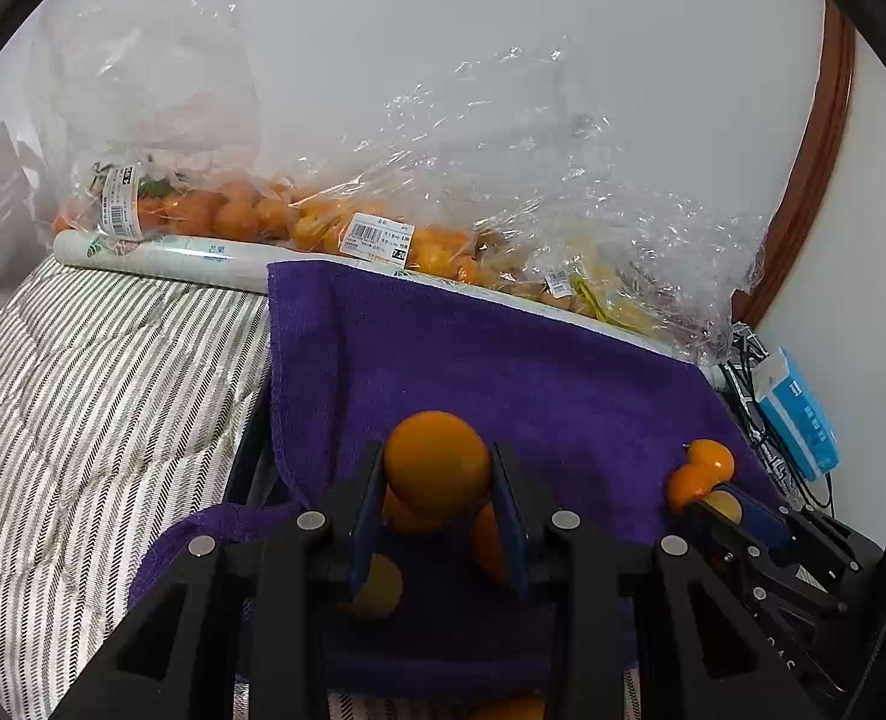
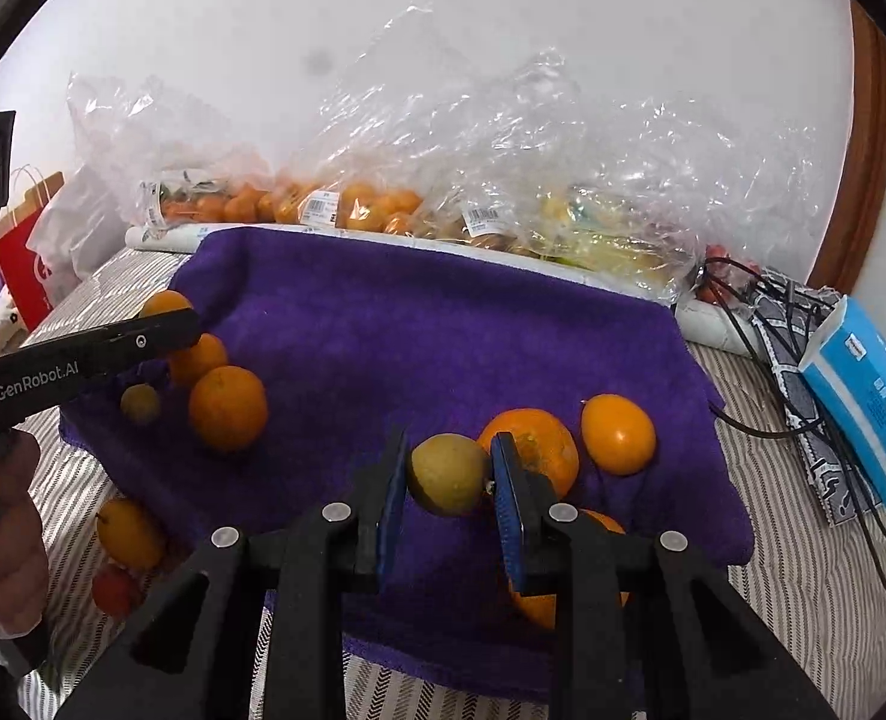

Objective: Organize fruits
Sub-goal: 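Lower both fruits onto the purple towel and open both tools, then withdraw both tools from the towel toward the remaining fruit, then close the right tool on the small red fruit and lift it, then close the left tool on the last orange beside the towel and lift it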

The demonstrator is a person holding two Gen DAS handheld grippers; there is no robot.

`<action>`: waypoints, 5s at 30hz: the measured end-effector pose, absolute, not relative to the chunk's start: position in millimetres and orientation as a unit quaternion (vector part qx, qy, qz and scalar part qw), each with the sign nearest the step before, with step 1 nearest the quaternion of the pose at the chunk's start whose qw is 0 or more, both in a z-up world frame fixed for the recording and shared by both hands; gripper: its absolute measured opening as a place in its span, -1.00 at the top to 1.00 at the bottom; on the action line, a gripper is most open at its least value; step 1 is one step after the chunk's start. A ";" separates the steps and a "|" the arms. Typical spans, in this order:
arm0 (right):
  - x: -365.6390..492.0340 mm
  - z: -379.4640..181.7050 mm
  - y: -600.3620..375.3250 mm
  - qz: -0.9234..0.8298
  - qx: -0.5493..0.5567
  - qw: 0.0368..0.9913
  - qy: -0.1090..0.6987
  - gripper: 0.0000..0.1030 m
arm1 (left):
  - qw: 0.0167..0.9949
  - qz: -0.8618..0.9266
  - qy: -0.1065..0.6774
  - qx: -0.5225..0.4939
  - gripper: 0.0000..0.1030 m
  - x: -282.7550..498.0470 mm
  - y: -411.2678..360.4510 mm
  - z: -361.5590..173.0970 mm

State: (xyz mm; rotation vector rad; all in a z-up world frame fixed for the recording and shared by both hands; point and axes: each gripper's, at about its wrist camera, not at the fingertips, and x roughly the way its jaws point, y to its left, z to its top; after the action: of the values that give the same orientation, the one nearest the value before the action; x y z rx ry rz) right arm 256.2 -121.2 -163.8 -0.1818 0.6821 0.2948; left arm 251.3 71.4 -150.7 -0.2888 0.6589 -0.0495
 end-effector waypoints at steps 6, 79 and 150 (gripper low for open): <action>255.6 -163.6 -120.2 0.142 -0.092 0.928 0.331 0.41 | 0.935 -0.032 0.325 -0.139 0.37 252.4 70.1 -151.4; 152.1 -189.4 -26.5 0.232 -0.091 0.884 0.396 0.48 | 0.926 0.044 0.322 -0.190 -0.06 122.6 168.6 -161.4; 155.0 -168.7 -200.7 0.191 0.003 0.920 0.343 0.48 | 0.908 -0.082 0.403 -0.079 0.41 188.2 27.0 -176.1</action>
State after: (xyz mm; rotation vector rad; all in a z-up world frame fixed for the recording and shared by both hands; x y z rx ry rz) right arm 155.0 -200.7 -168.7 0.0063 0.7045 0.3931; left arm 188.2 27.1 -176.1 -0.1625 0.8308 -0.1701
